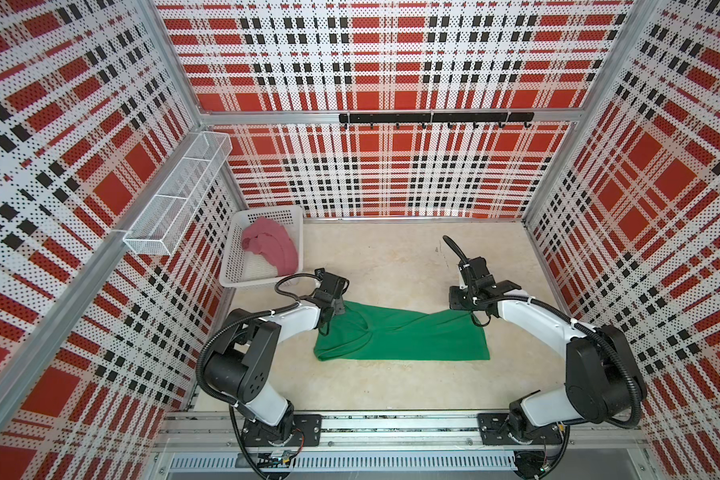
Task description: Fold and stack the tank tops
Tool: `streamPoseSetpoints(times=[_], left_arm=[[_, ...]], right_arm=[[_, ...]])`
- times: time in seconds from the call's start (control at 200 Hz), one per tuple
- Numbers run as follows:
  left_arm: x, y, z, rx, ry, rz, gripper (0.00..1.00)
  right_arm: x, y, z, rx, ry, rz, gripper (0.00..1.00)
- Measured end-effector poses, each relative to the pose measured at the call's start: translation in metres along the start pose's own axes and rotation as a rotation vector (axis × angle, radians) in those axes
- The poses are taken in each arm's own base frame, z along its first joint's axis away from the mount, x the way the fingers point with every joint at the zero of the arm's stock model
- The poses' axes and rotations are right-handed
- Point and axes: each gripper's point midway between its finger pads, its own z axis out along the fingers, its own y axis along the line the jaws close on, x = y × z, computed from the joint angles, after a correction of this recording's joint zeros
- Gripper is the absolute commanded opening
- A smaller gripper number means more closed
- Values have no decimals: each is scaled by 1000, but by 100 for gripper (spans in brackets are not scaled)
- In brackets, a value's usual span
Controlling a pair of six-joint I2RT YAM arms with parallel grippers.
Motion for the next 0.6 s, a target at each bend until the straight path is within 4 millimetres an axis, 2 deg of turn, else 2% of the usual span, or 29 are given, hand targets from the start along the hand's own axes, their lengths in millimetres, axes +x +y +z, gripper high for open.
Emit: streamPoseSetpoints(times=[0.19, 0.286, 0.416, 0.601], left_arm=[[-1, 12, -12, -8, -27, -25, 0], [-1, 25, -18, -19, -42, -50, 0], [4, 39, -15, -47, -31, -72, 0], [5, 41, -12, -53, -28, -75, 0]], right_arm=[[1, 0, 0, -1, 3, 4, 31], [7, 0, 2, -9, 13, 16, 29], [13, 3, 5, -29, 33, 31, 26], [23, 2, 15, -21, 78, 45, 18]])
